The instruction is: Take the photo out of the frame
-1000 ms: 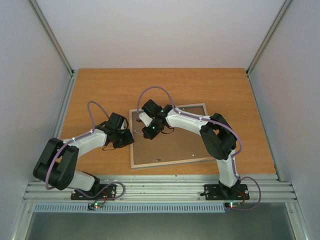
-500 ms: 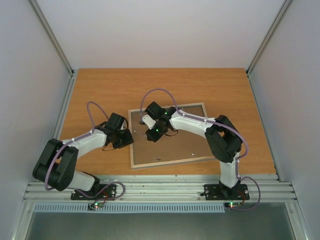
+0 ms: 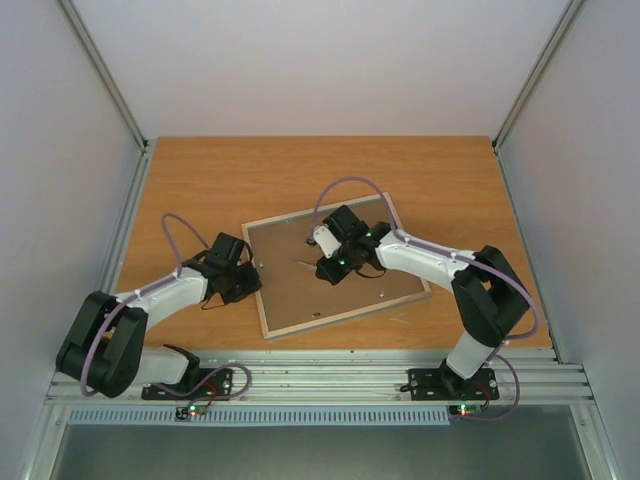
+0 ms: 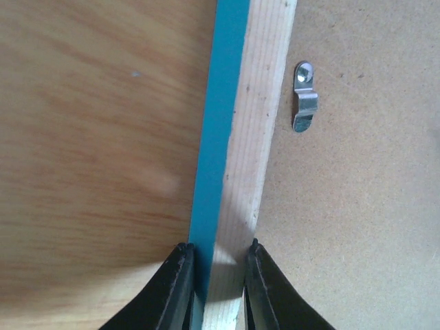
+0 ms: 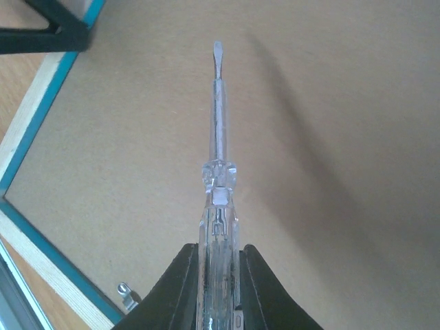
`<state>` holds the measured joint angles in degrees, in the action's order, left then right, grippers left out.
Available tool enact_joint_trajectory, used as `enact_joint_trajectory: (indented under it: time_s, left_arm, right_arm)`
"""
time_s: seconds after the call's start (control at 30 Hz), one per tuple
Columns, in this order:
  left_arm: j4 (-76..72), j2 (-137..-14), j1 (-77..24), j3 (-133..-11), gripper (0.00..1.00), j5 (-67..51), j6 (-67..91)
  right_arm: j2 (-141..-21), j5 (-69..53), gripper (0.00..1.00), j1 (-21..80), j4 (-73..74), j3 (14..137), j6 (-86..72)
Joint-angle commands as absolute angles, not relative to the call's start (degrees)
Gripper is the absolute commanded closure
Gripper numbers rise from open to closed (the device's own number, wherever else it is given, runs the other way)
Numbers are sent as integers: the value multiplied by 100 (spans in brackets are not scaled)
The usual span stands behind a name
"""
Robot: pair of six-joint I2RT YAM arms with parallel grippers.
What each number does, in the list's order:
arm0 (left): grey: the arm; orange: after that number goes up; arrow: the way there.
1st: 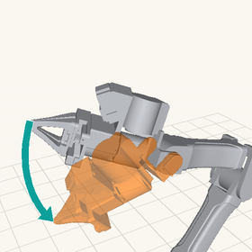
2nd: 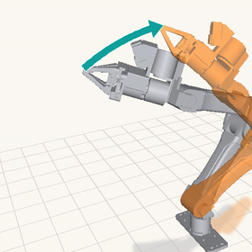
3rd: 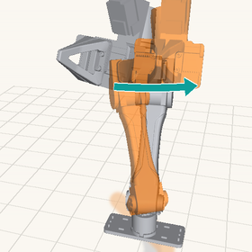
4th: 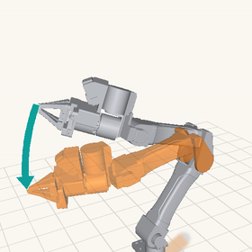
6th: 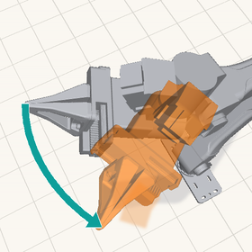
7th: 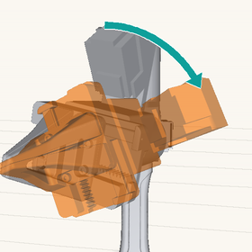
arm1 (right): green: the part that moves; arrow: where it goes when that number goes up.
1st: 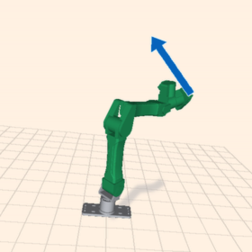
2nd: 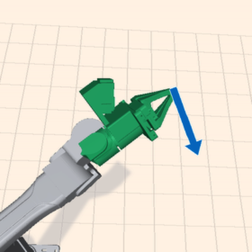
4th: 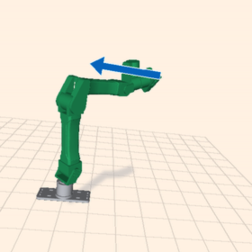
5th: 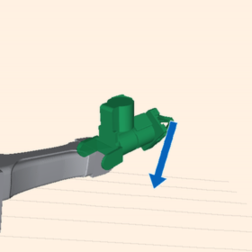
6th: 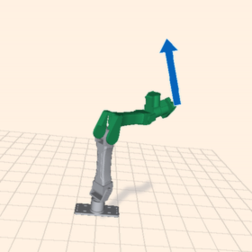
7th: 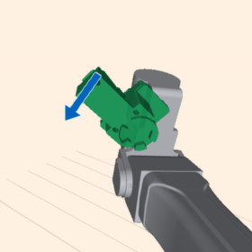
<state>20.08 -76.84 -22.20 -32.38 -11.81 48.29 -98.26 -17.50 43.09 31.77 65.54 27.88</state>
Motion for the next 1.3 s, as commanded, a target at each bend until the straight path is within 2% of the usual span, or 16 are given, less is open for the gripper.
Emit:
enact_joint_trajectory:
  time_s: [0.0,0.37,0.7,0.97,1.17,1.27]
  left_arm:
    - [1987,-7388,-2171,-2891,97,-944,5843]
    - [1852,-6522,-2215,-2262,96,-779,7225]
    - [1703,-6439,-3421,-2273,84,-237,8398]
    - [1642,-6788,-3959,-2549,62,-250,8692]
    - [2607,-6664,-3956,-2996,48,267,8093]
    - [3308,-6569,-3857,-3392,36,741,7525]
  right_arm:
    - [-9285,-1693,99,4082,2401,6056,2594]
    - [-8476,-1170,99,3874,1473,5153,2267]
    - [-8313,-932,99,3697,1111,4848,2073]
    - [-8276,-932,99,3626,1050,4792,2022]
    - [-8269,-939,99,3601,1072,4791,2022]
    - [-8232,-954,99,3594,1067,4787,2013]
